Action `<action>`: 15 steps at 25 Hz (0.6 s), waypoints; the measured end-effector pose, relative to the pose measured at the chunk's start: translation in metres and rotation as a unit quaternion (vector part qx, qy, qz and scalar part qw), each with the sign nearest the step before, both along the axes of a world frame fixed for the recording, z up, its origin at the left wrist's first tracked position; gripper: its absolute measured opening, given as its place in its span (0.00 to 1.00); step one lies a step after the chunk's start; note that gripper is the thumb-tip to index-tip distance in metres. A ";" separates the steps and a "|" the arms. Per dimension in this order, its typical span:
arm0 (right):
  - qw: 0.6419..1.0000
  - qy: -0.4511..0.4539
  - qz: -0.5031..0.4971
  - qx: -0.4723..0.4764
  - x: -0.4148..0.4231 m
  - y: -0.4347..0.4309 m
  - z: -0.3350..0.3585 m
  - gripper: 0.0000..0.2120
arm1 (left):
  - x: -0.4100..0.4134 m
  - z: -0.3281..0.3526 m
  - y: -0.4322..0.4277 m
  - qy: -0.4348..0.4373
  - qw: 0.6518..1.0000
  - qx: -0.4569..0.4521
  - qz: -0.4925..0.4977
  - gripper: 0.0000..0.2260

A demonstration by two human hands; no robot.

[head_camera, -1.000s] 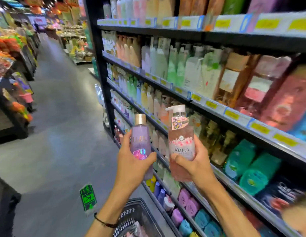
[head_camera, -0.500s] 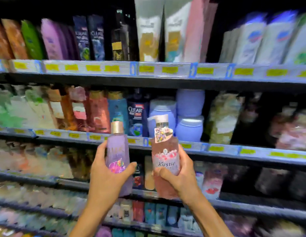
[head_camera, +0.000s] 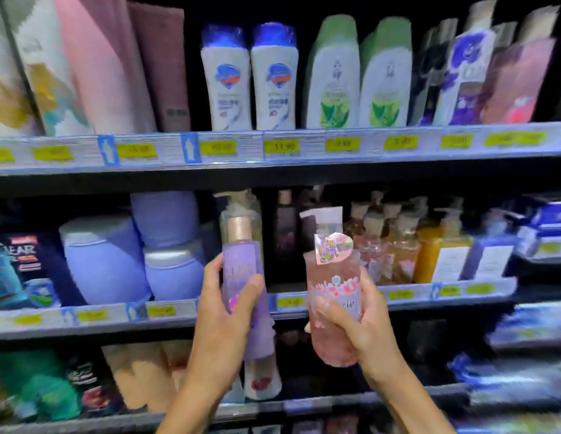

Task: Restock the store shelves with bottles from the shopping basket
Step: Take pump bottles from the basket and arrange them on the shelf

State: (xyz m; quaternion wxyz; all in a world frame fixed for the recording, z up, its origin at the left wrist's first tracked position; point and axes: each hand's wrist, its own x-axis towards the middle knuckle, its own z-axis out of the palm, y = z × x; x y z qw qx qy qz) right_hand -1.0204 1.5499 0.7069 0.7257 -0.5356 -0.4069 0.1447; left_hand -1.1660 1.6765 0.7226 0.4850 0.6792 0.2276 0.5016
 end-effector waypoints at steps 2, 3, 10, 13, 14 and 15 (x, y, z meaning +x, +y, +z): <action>1.000 -0.012 -0.006 0.002 0.026 -0.011 0.002 0.33 | 0.028 0.006 -0.009 0.008 1.000 0.017 -0.008 0.20; 1.000 -0.019 -0.005 0.005 0.039 -0.015 0.004 0.33 | 0.043 0.007 -0.011 0.015 0.999 0.031 -0.011 0.19; 0.999 -0.037 -0.005 0.025 0.064 -0.026 0.010 0.33 | 0.095 0.026 -0.005 0.100 0.991 0.093 0.008 0.13; 0.998 -0.042 -0.003 0.035 0.063 -0.027 0.010 0.32 | 0.110 0.029 0.004 0.141 0.987 0.066 0.042 0.15; 0.998 -0.042 -0.005 0.038 0.062 -0.027 0.011 0.32 | 0.113 0.030 0.004 0.162 0.984 0.053 0.051 0.17; 0.998 -0.041 -0.006 0.041 0.062 -0.027 0.011 0.32 | 0.116 0.030 0.004 0.183 0.980 0.040 0.061 0.18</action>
